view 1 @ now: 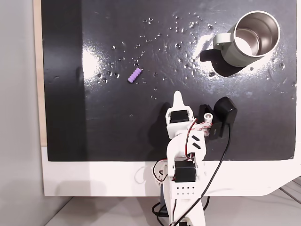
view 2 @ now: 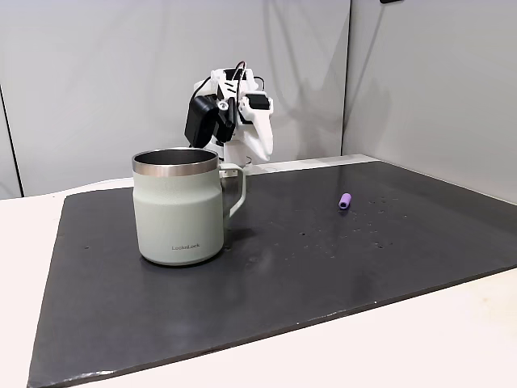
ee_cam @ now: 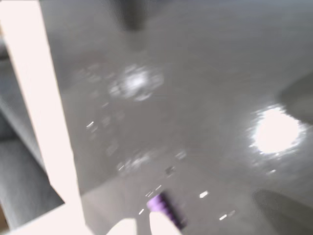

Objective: Grasp a pengrip and put it in the cup.

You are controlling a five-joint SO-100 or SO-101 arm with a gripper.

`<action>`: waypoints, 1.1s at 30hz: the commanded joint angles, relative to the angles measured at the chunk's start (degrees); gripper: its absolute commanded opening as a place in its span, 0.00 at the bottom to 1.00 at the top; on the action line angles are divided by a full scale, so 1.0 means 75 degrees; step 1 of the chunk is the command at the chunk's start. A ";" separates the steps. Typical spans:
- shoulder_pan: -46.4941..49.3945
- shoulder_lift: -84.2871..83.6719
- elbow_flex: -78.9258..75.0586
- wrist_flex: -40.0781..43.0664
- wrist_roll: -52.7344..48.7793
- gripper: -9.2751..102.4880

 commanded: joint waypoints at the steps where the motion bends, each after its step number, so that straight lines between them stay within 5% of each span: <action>1: -0.0352 -0.0797 -0.1570 0.0164 -0.0152 0.08; 11: -0.0844 -0.4945 -0.5648 0.1289 -0.0340 0.08; 33: -0.2250 -1.1496 -1.0969 0.4008 0.0117 0.12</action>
